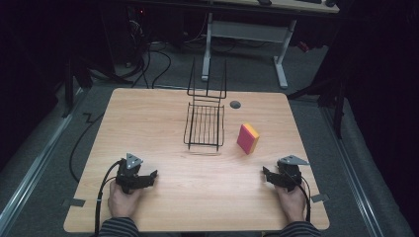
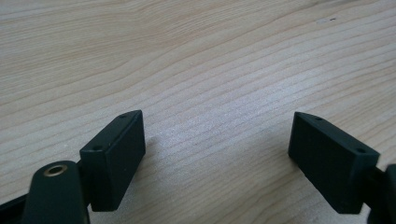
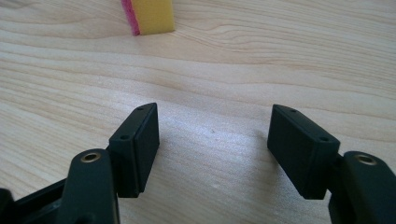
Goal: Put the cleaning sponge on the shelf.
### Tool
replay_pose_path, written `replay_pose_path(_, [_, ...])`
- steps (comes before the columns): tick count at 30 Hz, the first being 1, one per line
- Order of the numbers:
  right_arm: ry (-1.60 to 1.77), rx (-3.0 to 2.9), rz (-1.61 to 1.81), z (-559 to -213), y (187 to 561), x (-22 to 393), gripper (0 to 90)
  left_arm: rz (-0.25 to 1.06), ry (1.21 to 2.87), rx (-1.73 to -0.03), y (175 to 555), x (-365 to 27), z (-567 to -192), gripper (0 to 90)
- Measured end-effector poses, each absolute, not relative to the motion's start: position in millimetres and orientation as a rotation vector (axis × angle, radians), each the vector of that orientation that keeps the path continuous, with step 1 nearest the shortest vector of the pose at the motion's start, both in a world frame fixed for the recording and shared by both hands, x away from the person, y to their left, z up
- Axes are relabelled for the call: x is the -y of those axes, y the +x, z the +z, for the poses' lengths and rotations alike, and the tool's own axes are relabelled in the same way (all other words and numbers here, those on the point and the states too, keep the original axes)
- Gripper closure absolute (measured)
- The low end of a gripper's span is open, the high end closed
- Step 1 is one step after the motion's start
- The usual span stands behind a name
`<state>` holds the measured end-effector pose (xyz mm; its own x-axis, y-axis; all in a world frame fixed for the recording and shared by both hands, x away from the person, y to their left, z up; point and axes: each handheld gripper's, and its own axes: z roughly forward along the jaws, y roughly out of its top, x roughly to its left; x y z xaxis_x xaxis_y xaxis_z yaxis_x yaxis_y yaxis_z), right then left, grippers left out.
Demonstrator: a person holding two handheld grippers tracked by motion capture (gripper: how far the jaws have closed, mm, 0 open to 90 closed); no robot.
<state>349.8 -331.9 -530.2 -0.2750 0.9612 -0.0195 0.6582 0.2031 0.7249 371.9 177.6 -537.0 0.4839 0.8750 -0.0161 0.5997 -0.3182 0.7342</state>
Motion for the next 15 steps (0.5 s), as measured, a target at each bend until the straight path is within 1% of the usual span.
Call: replay_pose_path(15, [1.493, -2.018, 0.850, -530.2, 349.3, 331.9, 34.8, 0.511, 2.041, -1.213, 371.9, -177.5, -537.0, 19.2])
